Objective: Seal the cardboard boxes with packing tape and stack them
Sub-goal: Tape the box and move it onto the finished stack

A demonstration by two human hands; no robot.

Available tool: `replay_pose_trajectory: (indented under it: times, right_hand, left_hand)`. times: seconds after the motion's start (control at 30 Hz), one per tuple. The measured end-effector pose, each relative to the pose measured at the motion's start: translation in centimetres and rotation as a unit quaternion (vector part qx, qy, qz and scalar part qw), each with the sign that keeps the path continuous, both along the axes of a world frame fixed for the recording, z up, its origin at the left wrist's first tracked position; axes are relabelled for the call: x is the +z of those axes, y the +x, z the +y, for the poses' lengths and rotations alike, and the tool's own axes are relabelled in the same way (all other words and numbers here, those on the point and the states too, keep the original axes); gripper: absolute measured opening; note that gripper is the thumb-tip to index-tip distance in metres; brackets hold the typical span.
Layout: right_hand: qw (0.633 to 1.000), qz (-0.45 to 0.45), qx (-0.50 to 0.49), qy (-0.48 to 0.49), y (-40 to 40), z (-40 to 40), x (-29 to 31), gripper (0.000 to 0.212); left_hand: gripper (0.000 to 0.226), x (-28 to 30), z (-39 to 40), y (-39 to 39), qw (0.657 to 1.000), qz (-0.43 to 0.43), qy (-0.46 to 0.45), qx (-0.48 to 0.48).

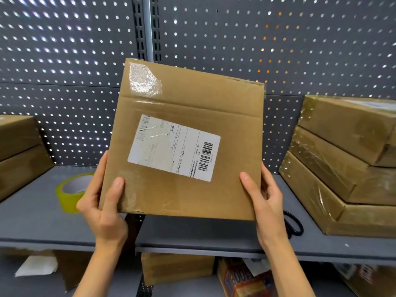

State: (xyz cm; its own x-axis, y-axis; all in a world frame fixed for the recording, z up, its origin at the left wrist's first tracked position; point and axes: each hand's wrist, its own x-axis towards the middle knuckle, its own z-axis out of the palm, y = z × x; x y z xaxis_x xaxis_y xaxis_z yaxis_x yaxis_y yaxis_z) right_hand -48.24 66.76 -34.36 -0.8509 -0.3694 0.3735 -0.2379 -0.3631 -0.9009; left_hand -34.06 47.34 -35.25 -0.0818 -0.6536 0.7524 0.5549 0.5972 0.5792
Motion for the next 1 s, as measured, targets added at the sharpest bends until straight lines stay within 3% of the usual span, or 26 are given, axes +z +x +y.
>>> replay_pose_trajectory:
  times: [0.27, 0.43, 0.6, 0.73, 1.0]
  right_hand:
    - [1.000, -0.002, -0.011, 0.024, 0.0, -0.3, 0.4, 0.078]
    - [0.997, -0.027, -0.011, 0.066, -2.3, -1.1, 4.6, 0.079]
    - [0.993, -0.030, 0.018, 0.112, -5.5, -1.9, 9.9, 0.056]
    - [0.992, -0.044, 0.051, 0.109, -6.7, -1.7, 11.2, 0.059]
    - [0.994, -0.100, 0.003, 0.052, -6.4, -1.3, 10.0, 0.082]
  left_hand:
    - [0.056, -0.3, 0.1, 0.3, 1.000, 0.006, -0.024, 0.015]
    - [0.058, -0.4, 0.2, 0.7, 0.999, 0.010, -0.035, 0.019]
    - [0.052, -0.9, 0.7, 0.5, 0.999, -0.019, -0.040, 0.014]
    - [0.054, -0.9, 0.3, 0.6, 0.999, -0.015, -0.040, 0.003]
    - [0.053, 1.0, -0.9, 0.6, 0.998, -0.052, -0.013, 0.036]
